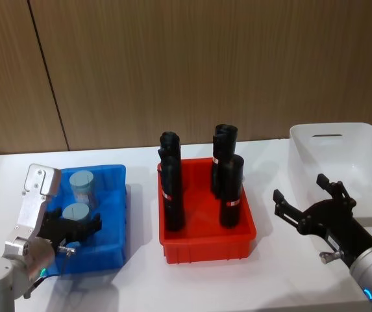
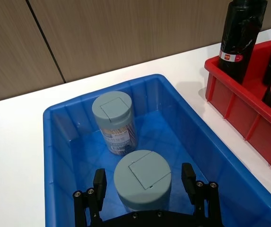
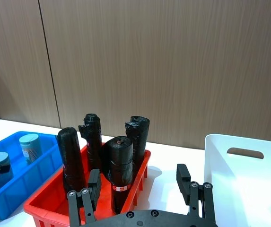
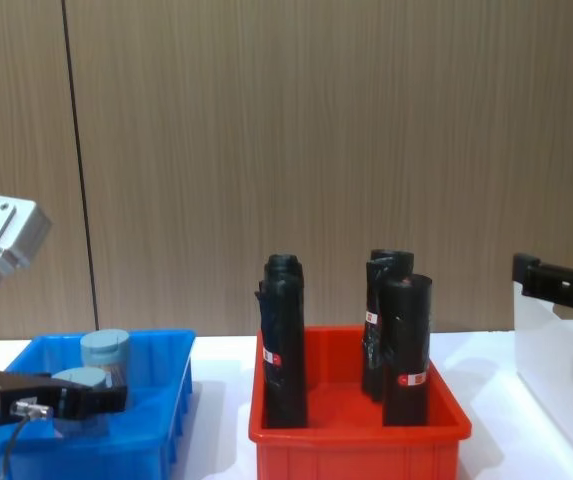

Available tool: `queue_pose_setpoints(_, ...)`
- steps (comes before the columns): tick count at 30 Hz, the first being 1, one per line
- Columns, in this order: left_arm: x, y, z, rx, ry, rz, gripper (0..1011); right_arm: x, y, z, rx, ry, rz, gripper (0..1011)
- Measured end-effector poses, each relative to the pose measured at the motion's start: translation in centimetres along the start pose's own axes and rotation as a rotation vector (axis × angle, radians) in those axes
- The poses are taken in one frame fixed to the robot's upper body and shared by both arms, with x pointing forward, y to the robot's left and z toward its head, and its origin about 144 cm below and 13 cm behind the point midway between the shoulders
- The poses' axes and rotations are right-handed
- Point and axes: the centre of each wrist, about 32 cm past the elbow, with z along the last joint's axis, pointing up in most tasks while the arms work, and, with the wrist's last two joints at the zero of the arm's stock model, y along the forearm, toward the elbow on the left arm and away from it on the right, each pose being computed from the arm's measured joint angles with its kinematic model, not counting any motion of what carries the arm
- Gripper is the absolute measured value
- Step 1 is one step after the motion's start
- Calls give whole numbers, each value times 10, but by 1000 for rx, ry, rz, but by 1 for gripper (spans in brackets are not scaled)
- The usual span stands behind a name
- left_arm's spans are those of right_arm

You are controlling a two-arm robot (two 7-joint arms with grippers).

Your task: Pick the cotton swabs from the blue box and place them into the white box.

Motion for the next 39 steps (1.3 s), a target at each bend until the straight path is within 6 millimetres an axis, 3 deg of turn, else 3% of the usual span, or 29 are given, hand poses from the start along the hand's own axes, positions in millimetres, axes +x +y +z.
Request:
queue_pose_setpoints(7, 1, -4, -3, 3, 8, -4, 944, 0, 0, 0, 0, 0, 0, 1002)
queue_pose_setpoints(17, 3, -8, -7, 0, 22, -15, 671, 0, 0, 0, 0, 0, 0, 1002)
queue_pose_setpoints(30, 0, -2, 1, -57, -21, -27, 660, 0, 0, 0, 0, 0, 0, 1002)
queue_pose_setpoints(39, -5, 17, 25, -138, -78, -62, 660, 0, 0, 0, 0, 0, 0, 1002)
